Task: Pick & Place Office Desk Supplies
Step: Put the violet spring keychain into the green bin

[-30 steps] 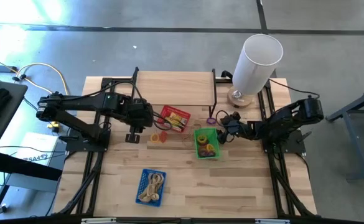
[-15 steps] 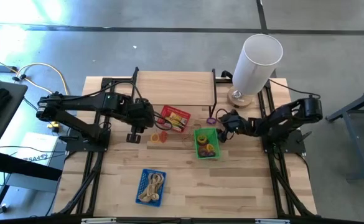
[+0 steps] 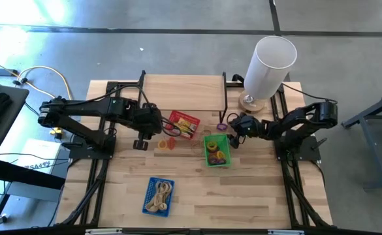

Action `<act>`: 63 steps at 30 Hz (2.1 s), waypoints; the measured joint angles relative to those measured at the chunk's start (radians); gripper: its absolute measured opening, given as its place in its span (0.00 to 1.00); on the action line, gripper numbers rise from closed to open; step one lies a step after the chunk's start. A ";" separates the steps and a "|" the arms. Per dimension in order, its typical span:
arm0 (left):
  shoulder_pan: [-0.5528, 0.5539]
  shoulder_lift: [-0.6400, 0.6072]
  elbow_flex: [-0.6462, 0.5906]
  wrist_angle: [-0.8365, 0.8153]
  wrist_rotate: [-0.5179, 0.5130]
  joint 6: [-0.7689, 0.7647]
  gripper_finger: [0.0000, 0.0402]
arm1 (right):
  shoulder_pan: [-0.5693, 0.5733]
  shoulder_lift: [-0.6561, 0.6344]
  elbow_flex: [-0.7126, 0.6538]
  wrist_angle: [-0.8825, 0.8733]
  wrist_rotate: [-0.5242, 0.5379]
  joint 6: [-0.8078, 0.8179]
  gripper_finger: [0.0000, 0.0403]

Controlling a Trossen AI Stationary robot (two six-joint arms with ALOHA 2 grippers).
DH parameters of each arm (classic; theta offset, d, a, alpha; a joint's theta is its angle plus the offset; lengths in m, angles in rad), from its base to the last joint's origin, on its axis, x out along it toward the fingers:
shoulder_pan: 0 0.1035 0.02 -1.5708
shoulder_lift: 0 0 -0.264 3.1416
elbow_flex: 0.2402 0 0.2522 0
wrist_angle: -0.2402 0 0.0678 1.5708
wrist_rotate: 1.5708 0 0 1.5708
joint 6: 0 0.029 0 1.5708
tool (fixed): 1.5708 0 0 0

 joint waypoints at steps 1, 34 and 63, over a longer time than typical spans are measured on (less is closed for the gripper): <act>0.000 0.000 0.000 0.002 0.000 0.001 0.29 | -0.002 0.000 0.000 0.000 -0.006 0.000 0.78; 0.000 0.003 0.000 0.030 0.000 0.005 0.29 | -0.011 -0.002 0.001 -0.026 -0.048 -0.030 0.01; 0.000 0.002 0.000 0.048 0.000 0.021 0.29 | 0.105 -0.022 0.000 0.013 0.037 0.095 0.44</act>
